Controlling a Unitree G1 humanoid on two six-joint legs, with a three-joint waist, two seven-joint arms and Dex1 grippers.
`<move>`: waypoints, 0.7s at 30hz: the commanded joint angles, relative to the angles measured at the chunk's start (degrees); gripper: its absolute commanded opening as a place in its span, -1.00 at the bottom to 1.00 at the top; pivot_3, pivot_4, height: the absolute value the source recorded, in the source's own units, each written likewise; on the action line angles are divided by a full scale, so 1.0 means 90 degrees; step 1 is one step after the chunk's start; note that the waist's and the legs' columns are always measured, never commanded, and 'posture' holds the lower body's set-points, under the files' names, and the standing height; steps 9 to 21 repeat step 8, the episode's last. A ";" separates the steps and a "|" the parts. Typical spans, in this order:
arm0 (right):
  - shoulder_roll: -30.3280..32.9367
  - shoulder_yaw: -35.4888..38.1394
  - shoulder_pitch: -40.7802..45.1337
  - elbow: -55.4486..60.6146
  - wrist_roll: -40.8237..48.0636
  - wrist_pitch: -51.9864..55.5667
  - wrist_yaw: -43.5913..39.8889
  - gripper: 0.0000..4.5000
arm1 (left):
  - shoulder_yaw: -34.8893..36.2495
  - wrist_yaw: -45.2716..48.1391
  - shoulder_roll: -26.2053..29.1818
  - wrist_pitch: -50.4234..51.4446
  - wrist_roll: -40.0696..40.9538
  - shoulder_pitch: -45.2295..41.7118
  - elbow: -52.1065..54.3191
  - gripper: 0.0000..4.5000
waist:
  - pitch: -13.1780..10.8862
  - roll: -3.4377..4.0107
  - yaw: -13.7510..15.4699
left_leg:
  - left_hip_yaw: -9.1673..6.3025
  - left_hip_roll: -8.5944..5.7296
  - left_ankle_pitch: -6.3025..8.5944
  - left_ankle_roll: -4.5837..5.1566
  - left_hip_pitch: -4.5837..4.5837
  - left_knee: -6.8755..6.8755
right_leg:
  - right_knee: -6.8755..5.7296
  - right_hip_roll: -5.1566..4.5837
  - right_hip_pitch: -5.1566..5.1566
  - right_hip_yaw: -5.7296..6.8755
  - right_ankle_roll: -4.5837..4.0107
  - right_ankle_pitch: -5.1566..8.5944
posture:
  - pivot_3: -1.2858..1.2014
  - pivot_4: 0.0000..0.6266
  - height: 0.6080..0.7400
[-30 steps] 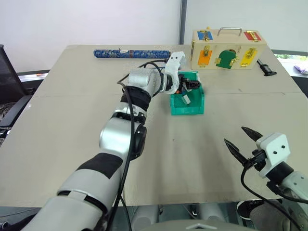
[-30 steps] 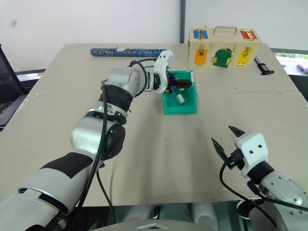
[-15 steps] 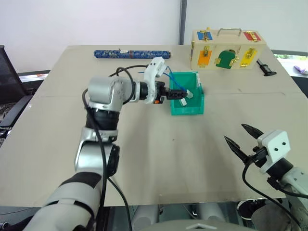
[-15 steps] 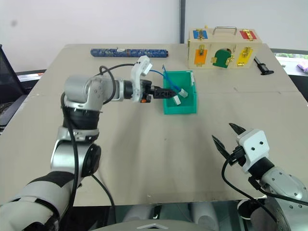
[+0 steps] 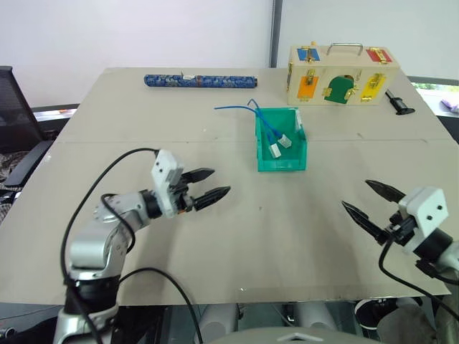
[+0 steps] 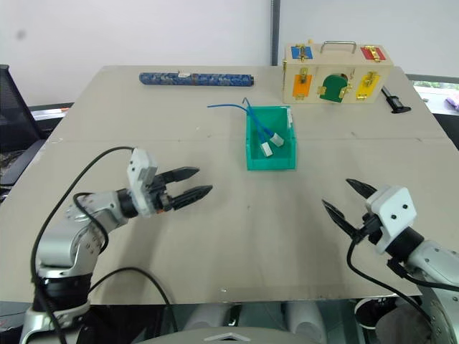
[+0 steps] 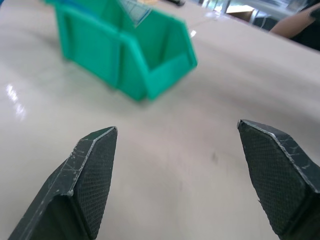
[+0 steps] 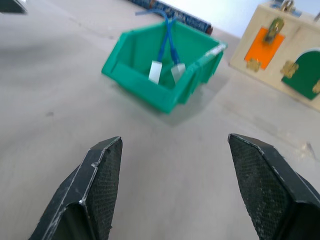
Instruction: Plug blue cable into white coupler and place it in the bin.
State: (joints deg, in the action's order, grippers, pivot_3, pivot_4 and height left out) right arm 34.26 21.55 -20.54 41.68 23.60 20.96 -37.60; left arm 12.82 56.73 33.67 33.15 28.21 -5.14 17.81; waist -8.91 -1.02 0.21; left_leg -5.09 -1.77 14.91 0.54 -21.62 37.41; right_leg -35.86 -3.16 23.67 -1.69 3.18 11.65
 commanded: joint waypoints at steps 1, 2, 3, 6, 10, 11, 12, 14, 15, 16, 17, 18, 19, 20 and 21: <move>0.0133 0.0553 -0.0261 -0.0142 0.0131 -0.0371 -0.0369 0.46 | 0.0422 0.0198 0.0253 -0.0480 0.0101 0.0654 0.0339 0.75 | 0.0000 0.0000 0.0000 | 0.0001 0.0001 0.0000 0.0000 0.0000 0.0000 | 0.0000 0.0000 0.0000 0.0000 0.0000 0.0000 | 0.03 -0.52 1.00; 0.0169 0.0685 -0.0357 -0.0206 0.0153 -0.0419 -0.0467 0.46 | 0.0544 0.0219 0.0301 -0.0573 0.0111 0.0867 0.0328 0.75 | 0.0000 0.0001 -0.0001 | 0.0000 0.0002 0.0000 0.0000 0.0000 0.0000 | 0.0000 0.0002 0.0001 0.0001 0.0000 0.0000 | 0.03 -0.52 1.00; 0.0198 0.0807 -0.0445 -0.0271 0.0175 -0.0468 -0.0557 0.46 | 0.0642 0.0211 0.0333 -0.0640 0.0132 0.1043 0.0332 0.75 | -0.0001 0.0002 -0.0001 | 0.0001 0.0003 0.0000 0.0000 0.0001 -0.0002 | 0.0000 0.0001 0.0001 0.0001 0.0000 0.0000 | 0.03 -0.52 1.00; 0.0286 0.1110 -0.0706 -0.0511 0.0188 -0.0669 -0.0835 0.46 | 0.0896 0.0220 0.0368 -0.0818 0.0240 0.1546 0.0361 0.75 | -0.0001 0.0001 0.0001 | 0.0001 0.0005 0.0000 0.0001 0.0002 -0.0003 | 0.0000 0.0002 0.0001 0.0002 0.0007 0.0006 | 0.03 -0.52 1.00; 0.0312 0.1196 -0.0809 -0.0604 0.0191 -0.0766 -0.0952 0.46 | 0.0924 0.0281 0.0376 -0.0999 0.0208 0.1849 0.0367 0.75 | 0.0000 0.0001 0.0003 | 0.0004 0.0006 0.0000 0.0001 0.0004 -0.0002 | 0.0000 0.0001 -0.0001 0.0002 0.0024 0.0015 | 0.03 -0.52 1.00; 0.0312 0.1196 -0.0809 -0.0604 0.0191 -0.0766 -0.0952 0.46 | 0.0924 0.0281 0.0376 -0.0999 0.0208 0.1849 0.0367 0.75 | 0.0000 0.0001 0.0003 | 0.0004 0.0006 0.0000 0.0001 0.0004 -0.0002 | 0.0000 0.0001 -0.0001 0.0002 0.0024 0.0015 | 0.03 -0.52 1.00; 0.0312 0.1196 -0.0809 -0.0604 0.0191 -0.0766 -0.0952 0.46 | 0.0924 0.0281 0.0376 -0.0999 0.0208 0.1849 0.0367 0.75 | 0.0000 0.0001 0.0003 | 0.0004 0.0006 0.0000 0.0001 0.0004 -0.0002 | 0.0000 0.0001 -0.0001 0.0002 0.0024 0.0015 | 0.03 -0.52 1.00; 0.0312 0.1196 -0.0809 -0.0604 0.0191 -0.0766 -0.0952 0.46 | 0.0924 0.0281 0.0376 -0.0999 0.0208 0.1849 0.0367 0.75 | 0.0000 0.0001 0.0003 | 0.0004 0.0006 0.0000 0.0001 0.0004 -0.0002 | 0.0000 0.0001 -0.0001 0.0002 0.0024 0.0015 | 0.03 -0.52 1.00; 0.0312 0.1196 -0.0809 -0.0604 0.0191 -0.0766 -0.0952 0.46 | 0.0924 0.0281 0.0376 -0.0999 0.0208 0.1849 0.0367 0.75 | 0.0000 0.0001 0.0003 | 0.0004 0.0006 0.0000 0.0001 0.0004 -0.0002 | 0.0000 0.0001 -0.0001 0.0002 0.0024 0.0015 | 0.03 -0.52 1.00; 0.0312 0.1196 -0.0809 -0.0604 0.0191 -0.0766 -0.0952 0.46 | 0.0924 0.0281 0.0376 -0.0999 0.0208 0.1849 0.0367 0.75 | 0.0000 0.0001 0.0003 | 0.0004 0.0006 0.0000 0.0001 0.0004 -0.0002 | 0.0000 0.0001 -0.0001 0.0002 0.0024 0.0015 | 0.03 -0.52 1.00; 0.0312 0.1196 -0.0809 -0.0604 0.0191 -0.0766 -0.0952 0.46 | 0.0924 0.0281 0.0376 -0.0999 0.0208 0.1849 0.0367 0.75 | 0.0000 0.0001 0.0003 | 0.0004 0.0006 0.0000 0.0001 0.0004 -0.0002 | 0.0000 0.0001 -0.0001 0.0002 0.0024 0.0015 | 0.03 -0.52 1.00; 0.0312 0.1196 -0.0809 -0.0604 0.0191 -0.0766 -0.0952 0.46 | 0.0924 0.0281 0.0376 -0.0999 0.0208 0.1849 0.0367 0.75 | 0.0000 0.0001 0.0003 | 0.0004 0.0006 0.0000 0.0001 0.0004 -0.0002 | 0.0000 0.0001 -0.0001 0.0002 0.0024 0.0015 | 0.03 -0.52 1.00; 0.0312 0.1196 -0.0809 -0.0604 0.0191 -0.0766 -0.0952 0.46 | 0.0924 0.0281 0.0376 -0.0999 0.0208 0.1849 0.0367 0.75 | 0.0000 0.0001 0.0003 | 0.0004 0.0006 0.0000 0.0001 0.0004 -0.0002 | 0.0000 0.0001 -0.0001 0.0002 0.0024 0.0015 | 0.03 -0.52 1.00; 0.0312 0.1196 -0.0809 -0.0604 0.0191 -0.0766 -0.0952 0.46 | 0.0924 0.0281 0.0376 -0.0999 0.0208 0.1849 0.0367 0.75 | 0.0000 0.0001 0.0003 | 0.0004 0.0006 0.0000 0.0001 0.0004 -0.0002 | 0.0000 0.0001 -0.0001 0.0002 0.0024 0.0015 | 0.03 -0.52 1.00; 0.0312 0.1196 -0.0809 -0.0604 0.0191 -0.0766 -0.0952 0.46 | 0.0924 0.0281 0.0376 -0.0999 0.0208 0.1849 0.0367 0.75 | 0.0000 0.0001 0.0003 | 0.0004 0.0006 0.0000 0.0001 0.0004 -0.0002 | 0.0000 0.0001 -0.0001 0.0002 0.0024 0.0015 | 0.03 -0.52 1.00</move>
